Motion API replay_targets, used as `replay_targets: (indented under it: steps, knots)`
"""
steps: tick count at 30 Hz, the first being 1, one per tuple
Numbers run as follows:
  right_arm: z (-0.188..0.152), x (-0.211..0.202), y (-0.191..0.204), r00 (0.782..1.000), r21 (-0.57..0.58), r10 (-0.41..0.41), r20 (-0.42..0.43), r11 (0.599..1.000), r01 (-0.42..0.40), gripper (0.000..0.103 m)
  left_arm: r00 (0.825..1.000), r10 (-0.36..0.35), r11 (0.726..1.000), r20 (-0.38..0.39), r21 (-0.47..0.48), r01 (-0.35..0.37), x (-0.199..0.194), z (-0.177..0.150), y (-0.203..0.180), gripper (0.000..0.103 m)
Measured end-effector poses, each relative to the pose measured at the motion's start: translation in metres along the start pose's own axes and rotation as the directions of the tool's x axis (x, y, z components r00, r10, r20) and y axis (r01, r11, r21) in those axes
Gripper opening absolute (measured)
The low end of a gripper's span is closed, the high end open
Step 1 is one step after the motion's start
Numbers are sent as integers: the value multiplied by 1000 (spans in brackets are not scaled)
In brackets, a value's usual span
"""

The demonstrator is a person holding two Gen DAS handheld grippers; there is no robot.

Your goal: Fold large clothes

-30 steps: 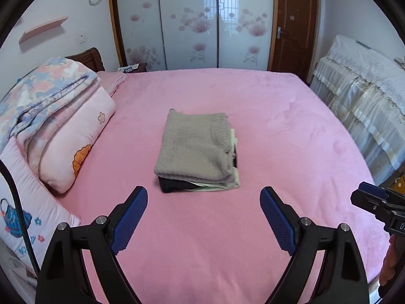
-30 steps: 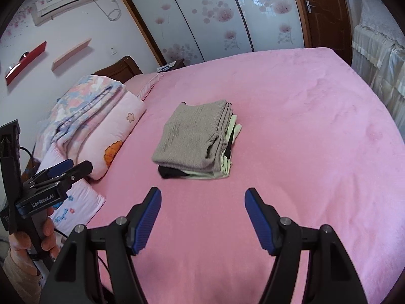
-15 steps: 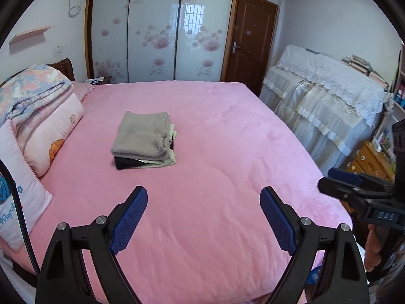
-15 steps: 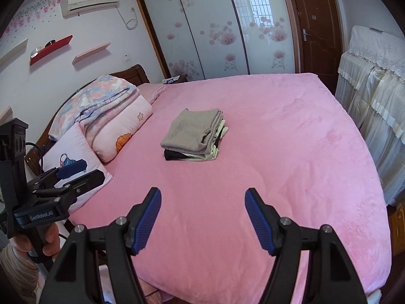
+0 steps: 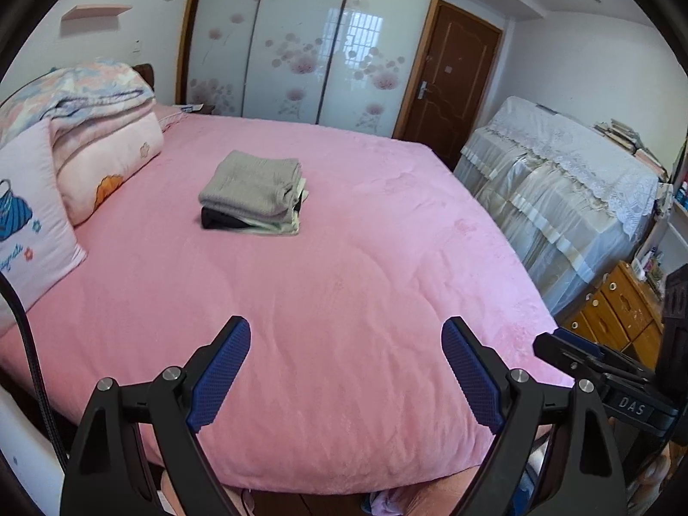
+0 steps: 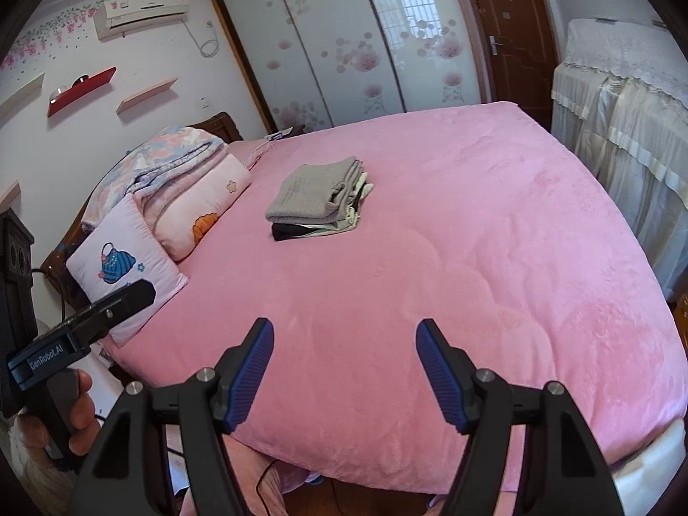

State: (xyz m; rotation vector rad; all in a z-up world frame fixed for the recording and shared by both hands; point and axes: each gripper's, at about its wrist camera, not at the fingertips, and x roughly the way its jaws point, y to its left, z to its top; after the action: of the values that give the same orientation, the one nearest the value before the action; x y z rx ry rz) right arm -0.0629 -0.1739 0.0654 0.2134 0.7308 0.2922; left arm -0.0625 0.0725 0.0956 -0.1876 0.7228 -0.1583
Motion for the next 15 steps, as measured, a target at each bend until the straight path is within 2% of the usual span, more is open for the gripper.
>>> replay_targets:
  steps: [3,8,15]
  knots:
    - [-14,2,-7,1000,33,1,4,999,-1,69,1000,30,1000,-11,-9,-30,8,-14,-2,90]
    - [-29,7,-18,998,84,-56,23,995,54,69,997,78,996,-24,-40,-79,21,-34,-5,90]
    - [-33,18,-28,993,125,-119,22,985,115,69,985,165,986,-44,-20,-165,40,-41,-9,90]
